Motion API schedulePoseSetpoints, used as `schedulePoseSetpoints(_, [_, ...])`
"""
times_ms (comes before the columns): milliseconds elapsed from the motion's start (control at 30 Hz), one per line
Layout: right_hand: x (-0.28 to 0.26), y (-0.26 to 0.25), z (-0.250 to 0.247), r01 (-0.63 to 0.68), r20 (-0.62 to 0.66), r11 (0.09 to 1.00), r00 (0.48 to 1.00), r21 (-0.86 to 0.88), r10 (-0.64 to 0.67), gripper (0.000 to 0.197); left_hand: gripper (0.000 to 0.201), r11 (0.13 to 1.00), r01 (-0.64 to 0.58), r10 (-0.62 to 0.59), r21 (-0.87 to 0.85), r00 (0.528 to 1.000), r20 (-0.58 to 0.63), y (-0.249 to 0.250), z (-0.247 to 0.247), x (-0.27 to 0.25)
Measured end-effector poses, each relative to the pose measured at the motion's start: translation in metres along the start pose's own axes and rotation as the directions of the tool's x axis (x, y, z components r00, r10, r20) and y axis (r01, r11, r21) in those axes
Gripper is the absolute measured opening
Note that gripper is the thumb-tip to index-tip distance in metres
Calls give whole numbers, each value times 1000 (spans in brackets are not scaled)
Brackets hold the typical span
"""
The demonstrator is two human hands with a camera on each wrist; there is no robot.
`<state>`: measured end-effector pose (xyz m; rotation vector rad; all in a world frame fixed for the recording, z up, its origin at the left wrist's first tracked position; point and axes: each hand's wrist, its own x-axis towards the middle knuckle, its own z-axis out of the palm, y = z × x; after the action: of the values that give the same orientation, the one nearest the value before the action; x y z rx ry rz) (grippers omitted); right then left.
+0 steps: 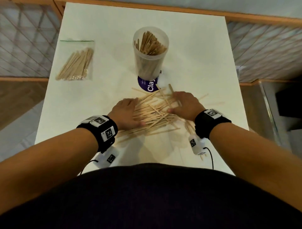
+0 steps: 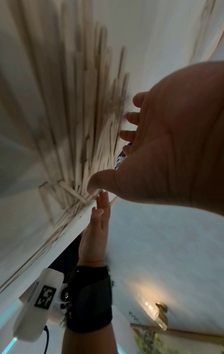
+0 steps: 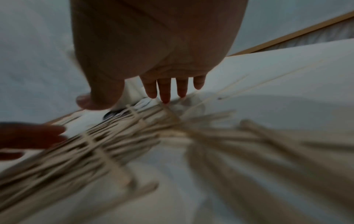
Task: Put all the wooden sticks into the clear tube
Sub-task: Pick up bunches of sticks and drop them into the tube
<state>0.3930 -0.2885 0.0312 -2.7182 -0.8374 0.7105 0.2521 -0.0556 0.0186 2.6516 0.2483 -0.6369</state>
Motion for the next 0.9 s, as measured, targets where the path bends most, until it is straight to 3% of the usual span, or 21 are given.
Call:
schedulePoseSetpoints(67, [-5,-8,16,93,29,988,995,-125,-90,102,107,998,-25,28,62,998,-56,4,8,-4])
schedulePoseSetpoints(133, [-9,-8,31,157,32,964,988,-213,-153,106,88,993,-21,35,117,992,-118,7,13,-6])
schedulePoseSetpoints(267, [-13,-8,41,181,-105,965,973,-190,-203,72,50,988,-3,29,153,985,-169,7,11,-5])
schedulePoseSetpoints(367, [-11,-4,39,209,-125,958,964,-197,-236,51,37,990,6,20,140,984,-179,4,7,-4])
schedulePoseSetpoints(500, [-10,-1,36,253,-67,929,958,-268,-280,33,34,988,8,19,154,985,-173,3,3,-7])
schedulePoseSetpoints(733, [-9,-7,20,194,6,960,980,-201,-197,38,38,981,-4,37,196,986,-165,2,-13,-16])
schedulePoseSetpoints(900, [-11,-11,9,174,82,937,984,-303,-156,38,45,916,16,20,400,996,-87,10,-28,-25])
